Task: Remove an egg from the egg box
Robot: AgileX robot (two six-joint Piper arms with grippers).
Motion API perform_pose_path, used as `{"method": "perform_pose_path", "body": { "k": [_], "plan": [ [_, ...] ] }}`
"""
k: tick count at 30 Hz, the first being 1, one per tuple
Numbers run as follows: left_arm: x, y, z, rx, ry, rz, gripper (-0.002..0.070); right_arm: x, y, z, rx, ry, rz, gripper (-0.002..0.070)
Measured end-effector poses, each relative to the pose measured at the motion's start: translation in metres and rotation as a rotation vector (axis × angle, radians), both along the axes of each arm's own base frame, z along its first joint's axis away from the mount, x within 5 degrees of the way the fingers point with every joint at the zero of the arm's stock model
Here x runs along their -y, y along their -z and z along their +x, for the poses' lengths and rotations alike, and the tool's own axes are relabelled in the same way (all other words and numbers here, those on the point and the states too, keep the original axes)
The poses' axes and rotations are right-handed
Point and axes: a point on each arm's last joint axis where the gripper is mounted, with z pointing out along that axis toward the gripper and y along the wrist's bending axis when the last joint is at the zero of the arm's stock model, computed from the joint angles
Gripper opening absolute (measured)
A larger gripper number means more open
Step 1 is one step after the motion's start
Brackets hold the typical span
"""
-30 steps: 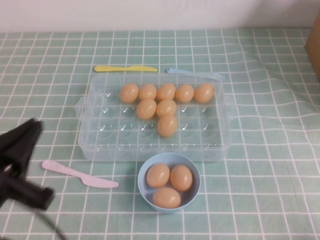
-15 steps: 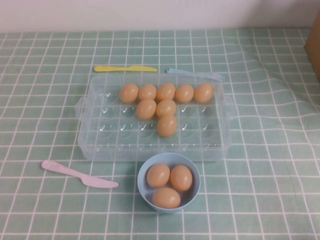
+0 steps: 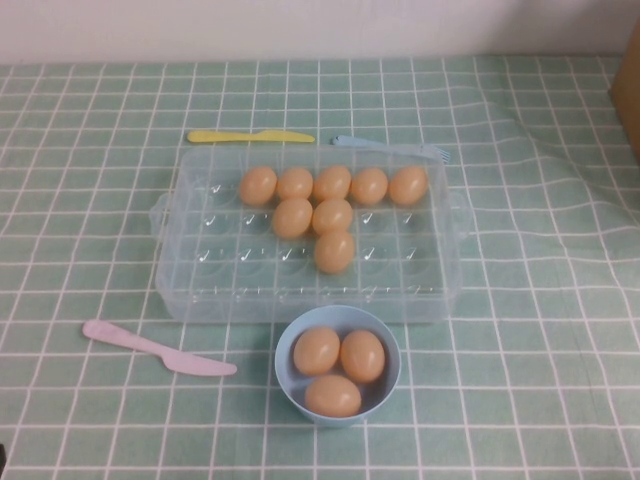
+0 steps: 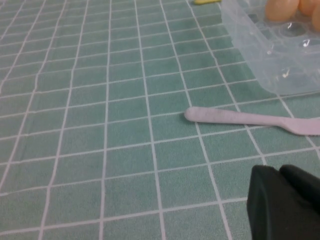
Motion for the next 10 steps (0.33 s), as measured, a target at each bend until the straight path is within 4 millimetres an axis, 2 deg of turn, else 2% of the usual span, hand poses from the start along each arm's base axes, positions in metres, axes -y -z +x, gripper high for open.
{"method": "perform_pose_path", "body": {
  "k": [10],
  "plan": [
    [-0.0003, 0.0008, -0.0002, -0.010, -0.005, -0.005, -0.0002, 0.0000, 0.0000, 0.0000, 0.000, 0.000, 0.000, -0.0017]
  ]
}}
